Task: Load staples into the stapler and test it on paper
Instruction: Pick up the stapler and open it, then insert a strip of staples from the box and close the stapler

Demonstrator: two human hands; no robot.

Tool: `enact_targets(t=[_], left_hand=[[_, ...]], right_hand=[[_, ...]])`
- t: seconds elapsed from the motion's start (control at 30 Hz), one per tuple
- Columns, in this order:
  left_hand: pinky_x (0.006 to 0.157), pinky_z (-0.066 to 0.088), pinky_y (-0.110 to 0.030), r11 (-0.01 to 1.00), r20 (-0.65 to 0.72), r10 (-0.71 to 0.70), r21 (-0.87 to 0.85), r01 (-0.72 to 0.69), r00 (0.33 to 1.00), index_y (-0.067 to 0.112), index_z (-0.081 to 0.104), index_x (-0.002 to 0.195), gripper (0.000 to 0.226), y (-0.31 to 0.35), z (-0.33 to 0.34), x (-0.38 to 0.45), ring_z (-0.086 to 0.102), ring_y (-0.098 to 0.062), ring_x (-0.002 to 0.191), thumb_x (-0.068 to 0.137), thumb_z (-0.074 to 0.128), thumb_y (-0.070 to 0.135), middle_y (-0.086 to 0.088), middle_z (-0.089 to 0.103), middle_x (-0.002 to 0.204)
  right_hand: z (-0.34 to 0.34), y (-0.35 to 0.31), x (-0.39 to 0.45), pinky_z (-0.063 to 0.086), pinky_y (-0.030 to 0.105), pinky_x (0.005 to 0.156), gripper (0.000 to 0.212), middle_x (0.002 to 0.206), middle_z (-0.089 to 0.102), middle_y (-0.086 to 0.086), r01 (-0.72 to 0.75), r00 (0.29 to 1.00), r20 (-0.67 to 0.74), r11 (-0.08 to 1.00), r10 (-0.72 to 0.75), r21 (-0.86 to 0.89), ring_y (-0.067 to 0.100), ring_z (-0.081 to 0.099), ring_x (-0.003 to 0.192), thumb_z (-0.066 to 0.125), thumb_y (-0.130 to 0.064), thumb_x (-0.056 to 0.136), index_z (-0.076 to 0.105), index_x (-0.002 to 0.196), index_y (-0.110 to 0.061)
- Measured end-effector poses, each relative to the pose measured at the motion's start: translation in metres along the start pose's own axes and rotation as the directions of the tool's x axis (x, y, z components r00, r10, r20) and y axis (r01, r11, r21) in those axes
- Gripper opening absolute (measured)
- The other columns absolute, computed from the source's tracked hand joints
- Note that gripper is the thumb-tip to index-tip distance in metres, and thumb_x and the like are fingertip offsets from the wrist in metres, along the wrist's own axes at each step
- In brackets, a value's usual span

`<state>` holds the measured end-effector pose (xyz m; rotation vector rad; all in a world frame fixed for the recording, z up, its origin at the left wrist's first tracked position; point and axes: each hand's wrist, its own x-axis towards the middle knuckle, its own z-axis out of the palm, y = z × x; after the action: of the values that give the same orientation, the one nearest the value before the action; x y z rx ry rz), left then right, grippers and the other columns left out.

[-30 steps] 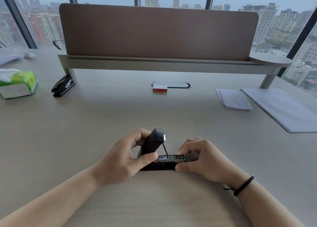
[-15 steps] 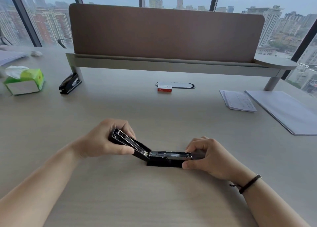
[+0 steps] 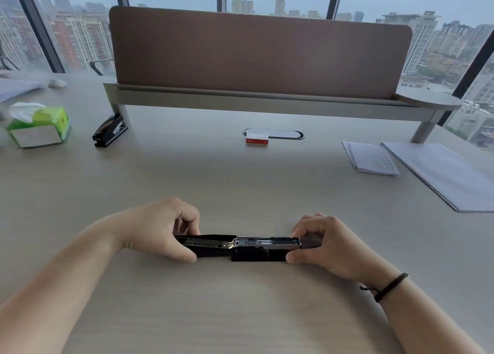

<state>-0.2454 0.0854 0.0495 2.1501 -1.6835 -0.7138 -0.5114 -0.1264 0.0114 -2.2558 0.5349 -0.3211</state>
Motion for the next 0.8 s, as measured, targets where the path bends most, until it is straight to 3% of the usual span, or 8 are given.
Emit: enact_targets(t=[0.1,0.2,0.27,0.33,0.43,0.53,0.63,0.8], left_hand=[[0.077,0.055,-0.044,1.000,0.055,-0.013,-0.004,0.014,0.998,0.037,0.063,0.075,0.031,-0.007,-0.001,0.005,0.063,-0.019,0.080,0.055,0.084,0.047,0.003,0.067,0.087],[0.069,0.051,-0.028,0.982,0.173,0.040,-0.189,-0.007,0.984,0.031,0.070,0.079,0.044,-0.008,-0.009,0.014,0.061,-0.006,0.073,0.052,0.085,0.063,0.002,0.070,0.083],[0.066,0.046,-0.016,0.920,0.076,0.106,-0.386,-0.069,0.991,0.023,0.075,0.083,0.053,-0.007,-0.015,0.030,0.060,-0.003,0.071,0.059,0.076,0.070,0.006,0.070,0.078],[0.062,0.045,-0.017,0.863,-0.113,0.066,-0.493,-0.114,0.991,0.014,0.075,0.083,0.059,-0.008,-0.016,0.057,0.058,-0.009,0.067,0.064,0.072,0.070,-0.002,0.066,0.074],[0.060,0.044,-0.026,0.884,-0.367,-0.047,-0.449,-0.132,0.929,0.006,0.072,0.076,0.048,-0.010,-0.005,0.102,0.054,-0.014,0.059,0.075,0.073,0.055,-0.006,0.062,0.065],[0.051,0.038,-0.019,0.886,-0.506,-0.125,-0.445,-0.134,0.853,0.009,0.068,0.068,0.029,-0.010,0.011,0.129,0.045,-0.003,0.046,0.087,0.073,0.030,-0.001,0.057,0.057],[0.045,0.032,-0.014,0.898,-0.534,-0.113,-0.416,-0.144,0.838,0.008,0.067,0.067,0.027,-0.015,0.016,0.139,0.039,-0.002,0.042,0.088,0.072,0.023,-0.001,0.054,0.055],[0.049,0.037,-0.016,0.864,-0.540,-0.101,-0.464,-0.195,0.836,0.005,0.069,0.073,0.022,-0.023,0.014,0.143,0.046,-0.004,0.047,0.089,0.071,0.020,-0.001,0.058,0.057]], right_hand=[[0.000,0.000,-0.001,0.044,0.027,0.084,0.022,0.086,0.069,-0.009,0.000,1.000,0.009,1.000,0.000,0.002,0.011,0.056,0.093,0.091,-0.031,0.065,0.071,0.073,-0.031],[0.000,0.000,0.000,0.044,0.028,0.086,0.021,0.086,0.069,-0.006,0.006,1.000,0.012,1.000,-0.006,-0.008,0.010,0.056,0.093,0.090,-0.031,0.066,0.072,0.075,-0.027],[0.000,0.000,0.000,0.044,0.030,0.087,0.022,0.087,0.069,-0.007,0.008,1.000,0.016,1.000,-0.007,-0.016,0.011,0.056,0.093,0.089,-0.036,0.066,0.072,0.077,-0.029],[0.000,-0.001,0.001,0.045,0.032,0.088,0.025,0.088,0.068,-0.008,0.003,1.000,0.028,1.000,-0.002,-0.015,0.012,0.056,0.095,0.085,-0.046,0.063,0.071,0.079,-0.032],[-0.002,-0.003,0.002,0.045,0.030,0.087,0.034,0.089,0.069,-0.008,0.004,0.999,0.044,1.000,-0.003,-0.015,0.011,0.057,0.095,0.081,-0.055,0.057,0.071,0.083,-0.034],[-0.007,-0.005,0.003,0.048,0.027,0.077,0.032,0.089,0.071,-0.008,-0.012,0.997,0.074,0.999,0.008,0.053,0.011,0.064,0.083,0.084,-0.051,0.057,0.074,0.084,-0.039],[-0.011,-0.003,0.024,0.045,0.015,0.064,0.023,0.077,0.069,-0.016,-0.055,0.998,0.005,0.989,0.055,0.138,0.004,0.056,0.064,0.087,-0.043,0.066,0.076,0.086,-0.037],[-0.008,0.006,0.118,0.050,0.023,0.073,0.020,0.094,0.072,-0.012,-0.102,0.970,-0.223,0.995,0.100,0.003,0.004,0.062,0.073,0.080,-0.039,0.077,0.073,0.094,-0.032]])
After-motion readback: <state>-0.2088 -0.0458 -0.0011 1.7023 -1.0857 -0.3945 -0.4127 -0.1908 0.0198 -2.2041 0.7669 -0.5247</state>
